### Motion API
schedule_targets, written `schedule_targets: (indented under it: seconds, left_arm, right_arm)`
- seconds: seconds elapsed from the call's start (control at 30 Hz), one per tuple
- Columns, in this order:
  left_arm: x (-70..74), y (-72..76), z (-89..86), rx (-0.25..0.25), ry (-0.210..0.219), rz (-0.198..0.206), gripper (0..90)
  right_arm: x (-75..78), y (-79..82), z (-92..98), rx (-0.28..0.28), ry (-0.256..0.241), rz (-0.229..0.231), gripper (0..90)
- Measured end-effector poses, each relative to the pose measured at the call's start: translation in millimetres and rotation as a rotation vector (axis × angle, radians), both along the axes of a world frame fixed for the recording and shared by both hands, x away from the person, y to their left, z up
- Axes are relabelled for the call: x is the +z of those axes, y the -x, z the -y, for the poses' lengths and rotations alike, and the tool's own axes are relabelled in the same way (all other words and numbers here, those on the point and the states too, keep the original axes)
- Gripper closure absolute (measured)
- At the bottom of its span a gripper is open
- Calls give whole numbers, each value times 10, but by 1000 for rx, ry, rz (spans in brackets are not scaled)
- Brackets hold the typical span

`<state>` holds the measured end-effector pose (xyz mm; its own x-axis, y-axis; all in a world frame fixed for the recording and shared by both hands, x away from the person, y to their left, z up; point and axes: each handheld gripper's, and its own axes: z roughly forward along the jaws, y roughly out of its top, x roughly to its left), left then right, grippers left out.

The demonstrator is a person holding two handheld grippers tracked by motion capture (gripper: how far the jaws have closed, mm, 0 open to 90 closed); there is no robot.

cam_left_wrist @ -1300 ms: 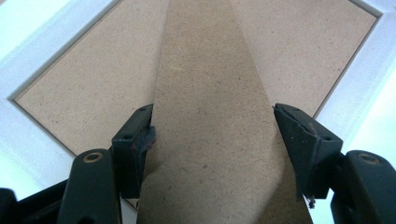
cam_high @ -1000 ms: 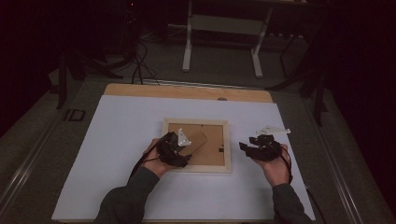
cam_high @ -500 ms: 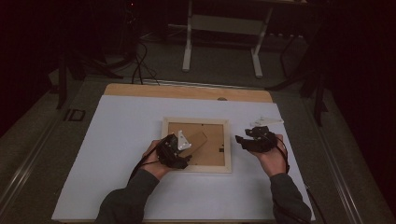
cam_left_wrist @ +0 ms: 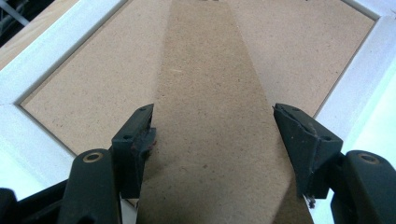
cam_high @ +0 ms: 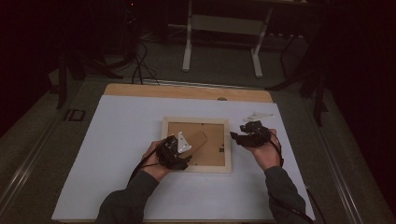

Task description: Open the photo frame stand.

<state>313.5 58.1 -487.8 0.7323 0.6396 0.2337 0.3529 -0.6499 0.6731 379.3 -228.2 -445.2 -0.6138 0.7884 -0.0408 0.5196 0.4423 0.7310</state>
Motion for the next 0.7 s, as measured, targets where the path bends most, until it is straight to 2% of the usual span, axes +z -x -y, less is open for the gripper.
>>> schedule_targets:
  seconds: [0.2,0.37,0.43,0.57,0.7]
  left_arm:
    - [0,32,-4,-5,-9,23,355]
    - [-3,64,4,-2,-8,43,356]
    - [1,75,6,-4,-12,49,356]
    - [3,85,9,-5,-16,58,356]
    - [4,101,11,-9,-25,71,355]
  right_arm:
    - [-20,-56,-61,9,9,-11,474]
    - [-55,-105,-77,8,-10,-23,475]
    - [-74,-136,-74,5,-29,-38,474]
    - [-122,-202,-78,-2,-25,-78,472]
    - [-175,-271,-55,-15,-61,-123,468]
